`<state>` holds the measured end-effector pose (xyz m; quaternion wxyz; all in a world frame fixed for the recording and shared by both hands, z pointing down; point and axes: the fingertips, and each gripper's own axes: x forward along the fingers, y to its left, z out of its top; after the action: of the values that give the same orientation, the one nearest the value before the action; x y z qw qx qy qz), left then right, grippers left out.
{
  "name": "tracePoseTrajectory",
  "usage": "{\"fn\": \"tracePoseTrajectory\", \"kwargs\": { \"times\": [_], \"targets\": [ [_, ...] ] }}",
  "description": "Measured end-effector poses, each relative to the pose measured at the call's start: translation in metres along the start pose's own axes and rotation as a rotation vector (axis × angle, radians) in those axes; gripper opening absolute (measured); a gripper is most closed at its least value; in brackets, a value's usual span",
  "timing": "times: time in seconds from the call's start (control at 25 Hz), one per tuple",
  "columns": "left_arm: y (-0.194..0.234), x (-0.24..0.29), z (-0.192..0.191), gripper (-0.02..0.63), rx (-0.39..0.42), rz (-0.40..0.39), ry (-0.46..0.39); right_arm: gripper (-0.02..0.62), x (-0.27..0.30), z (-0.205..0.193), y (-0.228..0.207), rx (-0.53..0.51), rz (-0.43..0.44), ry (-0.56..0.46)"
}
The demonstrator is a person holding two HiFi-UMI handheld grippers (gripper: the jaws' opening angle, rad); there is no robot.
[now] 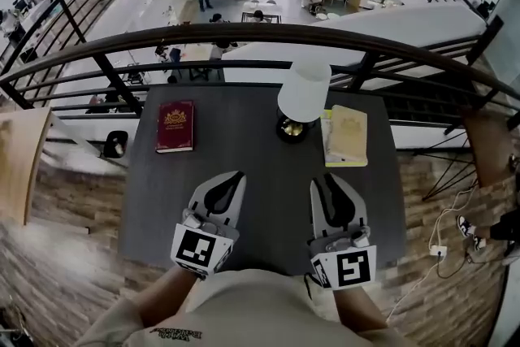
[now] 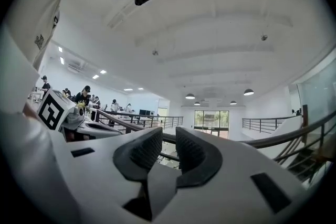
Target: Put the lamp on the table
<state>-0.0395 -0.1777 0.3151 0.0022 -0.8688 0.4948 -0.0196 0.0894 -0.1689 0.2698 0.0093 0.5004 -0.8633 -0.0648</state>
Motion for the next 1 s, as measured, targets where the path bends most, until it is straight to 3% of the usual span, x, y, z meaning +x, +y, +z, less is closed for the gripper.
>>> {"fn": "tracePoseTrajectory", "kwargs": {
  "times": [0.24,0.4,0.56,1.0],
  "targets": [
    [0.006,-0.009,-0.012,0.005,-0.015,-0.002,0.03,0.063,-0.002,-0.02,0.014,0.039,0.013,0.057],
    [0.013,-0.015,-0.008,0.005,-0.012,0.025,-0.002,0.004,-0.001,-0.024,0.021,0.017,0.038,0.075],
    [0.013,-0.016,0.002,0.005,-0.014,0.033,-0.035,0.0,0.001,-0.023,0.025,-0.013,0.058,0.081],
    [0.011,-0.016,-0.002,0.005,-0.03,0.029,-0.017,0.0,0.002,-0.027,0.027,-0.02,0.058,0.093]
  ]
}}
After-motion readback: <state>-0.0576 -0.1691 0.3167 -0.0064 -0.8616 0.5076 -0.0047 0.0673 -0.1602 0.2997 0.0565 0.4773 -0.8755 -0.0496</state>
